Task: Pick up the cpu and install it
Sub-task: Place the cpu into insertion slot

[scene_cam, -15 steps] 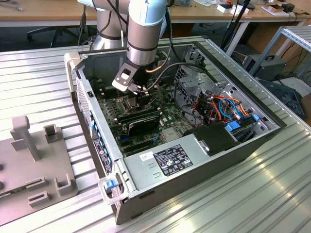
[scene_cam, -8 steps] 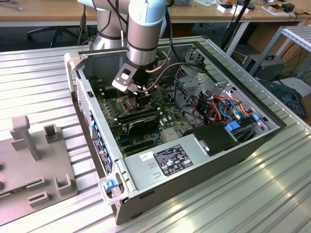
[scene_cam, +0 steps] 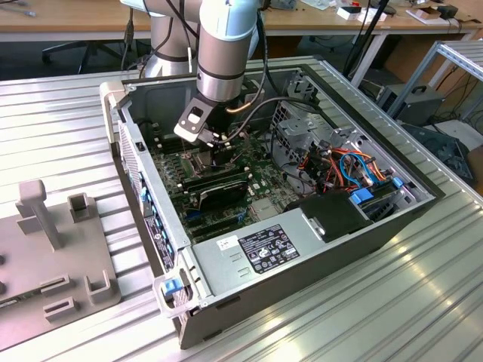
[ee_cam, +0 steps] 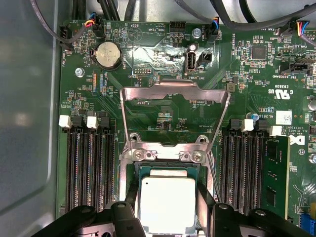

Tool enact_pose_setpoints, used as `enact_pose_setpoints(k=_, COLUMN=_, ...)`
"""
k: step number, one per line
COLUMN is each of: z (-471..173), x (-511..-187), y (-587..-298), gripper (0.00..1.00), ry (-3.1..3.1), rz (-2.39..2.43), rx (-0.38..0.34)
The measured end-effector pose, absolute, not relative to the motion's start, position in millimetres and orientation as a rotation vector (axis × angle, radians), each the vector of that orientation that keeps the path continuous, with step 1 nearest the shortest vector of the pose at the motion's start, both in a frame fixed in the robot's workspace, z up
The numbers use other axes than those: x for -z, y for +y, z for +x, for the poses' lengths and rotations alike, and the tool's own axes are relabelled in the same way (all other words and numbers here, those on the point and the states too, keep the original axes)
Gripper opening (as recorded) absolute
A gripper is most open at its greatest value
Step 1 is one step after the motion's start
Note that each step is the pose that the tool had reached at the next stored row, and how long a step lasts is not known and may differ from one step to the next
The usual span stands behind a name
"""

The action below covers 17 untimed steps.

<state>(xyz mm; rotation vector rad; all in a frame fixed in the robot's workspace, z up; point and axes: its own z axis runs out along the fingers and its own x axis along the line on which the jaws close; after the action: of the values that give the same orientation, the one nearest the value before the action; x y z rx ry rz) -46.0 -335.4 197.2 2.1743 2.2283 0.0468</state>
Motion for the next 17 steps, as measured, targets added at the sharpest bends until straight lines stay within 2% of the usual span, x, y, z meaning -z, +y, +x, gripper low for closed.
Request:
enact_pose_setpoints(k=8, z=-45.9, x=-196.9, y=-335.0, gripper=0.56, ry=2.228, rz=2.175, rx=-0.048)
enact_pose_setpoints(k=9, z=-45.9, x=-197.1, y=-335.1, gripper=0.62, ry=2.228, rz=2.174, rx=-0.047)
enact_pose_setpoints(k=17, z=-46.0, x=-199.2, y=-335.1, gripper=0.62, ry=2.228, rz=2.174, rx=-0.047)
